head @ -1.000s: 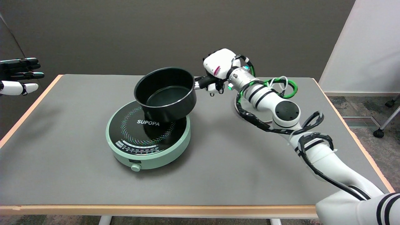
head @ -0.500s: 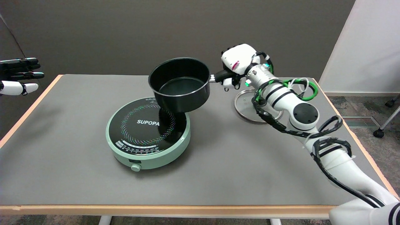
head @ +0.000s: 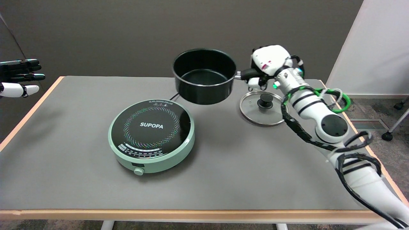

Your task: Pick up the pot.

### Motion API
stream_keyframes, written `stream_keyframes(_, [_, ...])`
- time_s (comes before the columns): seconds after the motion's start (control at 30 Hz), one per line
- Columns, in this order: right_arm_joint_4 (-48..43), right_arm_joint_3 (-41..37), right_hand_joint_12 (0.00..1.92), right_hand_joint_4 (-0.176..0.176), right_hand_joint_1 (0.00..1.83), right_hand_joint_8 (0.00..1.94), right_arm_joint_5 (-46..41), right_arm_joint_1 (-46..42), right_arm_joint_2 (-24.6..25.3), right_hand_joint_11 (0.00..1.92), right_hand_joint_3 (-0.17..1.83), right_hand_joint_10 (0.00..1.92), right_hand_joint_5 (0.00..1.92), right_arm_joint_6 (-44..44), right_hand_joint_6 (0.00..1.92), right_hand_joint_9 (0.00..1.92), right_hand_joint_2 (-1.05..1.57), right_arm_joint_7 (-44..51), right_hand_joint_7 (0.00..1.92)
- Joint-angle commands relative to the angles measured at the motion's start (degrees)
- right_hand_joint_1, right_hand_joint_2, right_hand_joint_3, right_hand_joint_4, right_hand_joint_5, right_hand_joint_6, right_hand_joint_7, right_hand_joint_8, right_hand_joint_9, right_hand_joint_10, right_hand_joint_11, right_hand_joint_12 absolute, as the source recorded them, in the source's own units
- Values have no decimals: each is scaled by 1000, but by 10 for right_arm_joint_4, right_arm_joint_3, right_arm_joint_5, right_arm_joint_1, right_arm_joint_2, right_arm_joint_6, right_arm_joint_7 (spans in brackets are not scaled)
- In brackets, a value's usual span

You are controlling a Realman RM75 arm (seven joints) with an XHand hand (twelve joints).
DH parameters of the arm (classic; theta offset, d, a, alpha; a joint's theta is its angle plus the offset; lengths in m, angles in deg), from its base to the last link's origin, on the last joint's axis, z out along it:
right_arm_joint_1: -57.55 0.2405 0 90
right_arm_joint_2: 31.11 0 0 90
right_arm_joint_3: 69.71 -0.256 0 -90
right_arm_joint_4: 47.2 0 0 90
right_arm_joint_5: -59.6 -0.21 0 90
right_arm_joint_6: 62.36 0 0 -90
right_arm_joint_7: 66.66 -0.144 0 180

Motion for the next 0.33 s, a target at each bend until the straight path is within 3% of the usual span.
stream_keyframes(0.03, [-135, -103, 1696, -82, 917, 1696, -40, -153, 2, 1696, 880, 1696, 1696, -92, 1696, 1696, 1143, -28, 1696])
stream_keyframes(0.33, [-200, -111, 1712, -82, 917, 1712, -15, -225, 5, 1712, 891, 1712, 1712, -150, 1712, 1712, 1149, -49, 1712])
